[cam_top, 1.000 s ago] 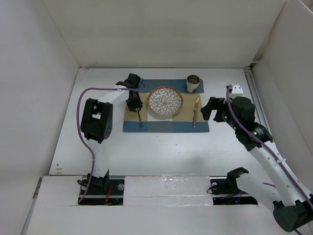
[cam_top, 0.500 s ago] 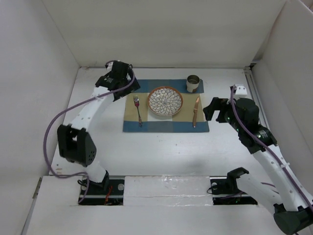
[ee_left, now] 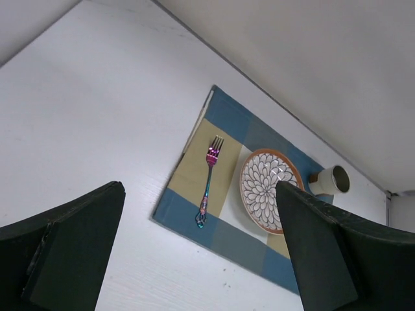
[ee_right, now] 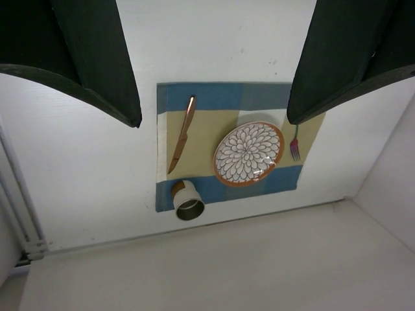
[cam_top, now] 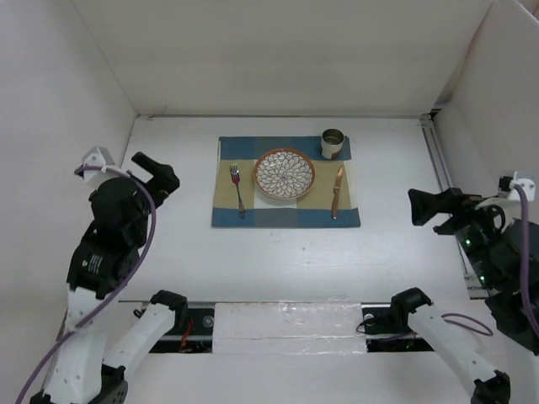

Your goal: Set the dinner table for one person

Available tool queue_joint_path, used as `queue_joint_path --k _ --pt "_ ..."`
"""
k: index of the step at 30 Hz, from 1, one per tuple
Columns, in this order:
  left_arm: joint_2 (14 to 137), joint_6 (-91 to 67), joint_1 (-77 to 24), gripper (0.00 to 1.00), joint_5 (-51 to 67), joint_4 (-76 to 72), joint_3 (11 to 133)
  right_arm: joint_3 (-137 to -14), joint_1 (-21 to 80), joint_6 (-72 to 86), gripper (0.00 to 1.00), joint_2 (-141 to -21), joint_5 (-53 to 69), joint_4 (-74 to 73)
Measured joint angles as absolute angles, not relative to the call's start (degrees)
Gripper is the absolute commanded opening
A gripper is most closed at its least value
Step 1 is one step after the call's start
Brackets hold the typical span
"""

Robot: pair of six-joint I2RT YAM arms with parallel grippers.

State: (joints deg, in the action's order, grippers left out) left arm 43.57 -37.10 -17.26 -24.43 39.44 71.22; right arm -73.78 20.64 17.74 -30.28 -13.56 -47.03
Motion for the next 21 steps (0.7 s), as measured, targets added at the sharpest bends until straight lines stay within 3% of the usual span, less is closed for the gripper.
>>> queue_joint_path --k 13,21 --pt "21.19 -40.14 -17.23 1.0 -30.96 50.46 65.34 -81.6 20.6 17.04 1.0 -23.0 -20.45 -62.06" --pt "18.85 -40.71 -17.23 1.0 -31.7 52.18 64.18 -81.82 20.6 16.14 1.0 -20.93 -22.31 -64.71"
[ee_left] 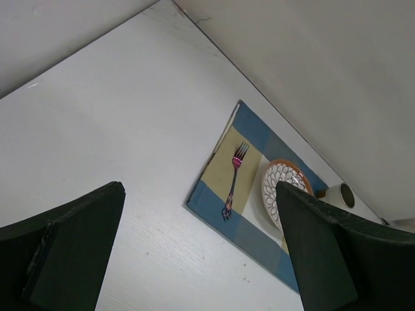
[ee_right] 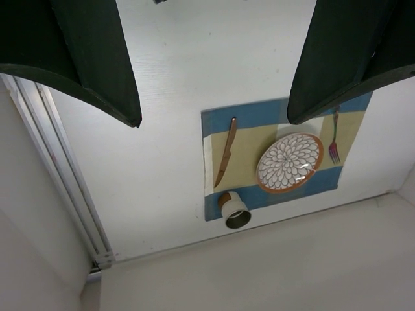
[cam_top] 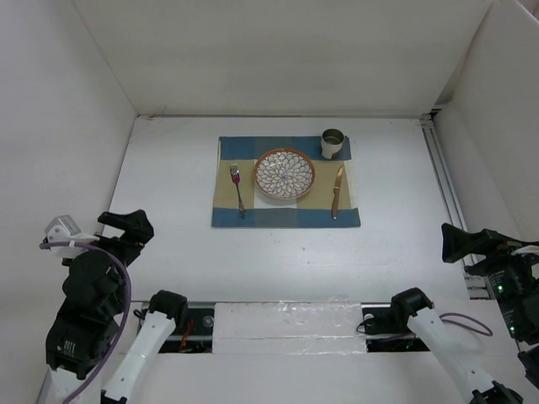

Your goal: Set the dinner table for one person

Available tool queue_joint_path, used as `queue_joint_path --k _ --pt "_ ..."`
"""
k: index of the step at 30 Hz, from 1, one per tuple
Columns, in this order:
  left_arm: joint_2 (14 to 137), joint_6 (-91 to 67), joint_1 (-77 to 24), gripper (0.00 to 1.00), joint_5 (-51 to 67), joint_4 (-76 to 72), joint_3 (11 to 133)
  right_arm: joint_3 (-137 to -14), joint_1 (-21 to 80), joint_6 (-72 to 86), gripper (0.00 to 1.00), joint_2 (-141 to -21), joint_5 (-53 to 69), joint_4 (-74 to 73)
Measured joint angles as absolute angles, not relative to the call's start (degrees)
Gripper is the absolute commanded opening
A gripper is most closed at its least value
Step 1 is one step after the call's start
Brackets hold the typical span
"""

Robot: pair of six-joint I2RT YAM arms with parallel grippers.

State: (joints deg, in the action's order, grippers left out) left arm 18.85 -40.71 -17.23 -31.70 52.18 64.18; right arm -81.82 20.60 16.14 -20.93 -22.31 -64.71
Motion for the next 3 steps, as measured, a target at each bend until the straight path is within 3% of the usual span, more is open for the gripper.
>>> queue_joint_path --k 3 --pt "19.29 -40.84 -17.23 1.0 -31.75 52.23 64.18 -81.76 20.62 15.94 1.0 -20.93 -22.72 -64.75"
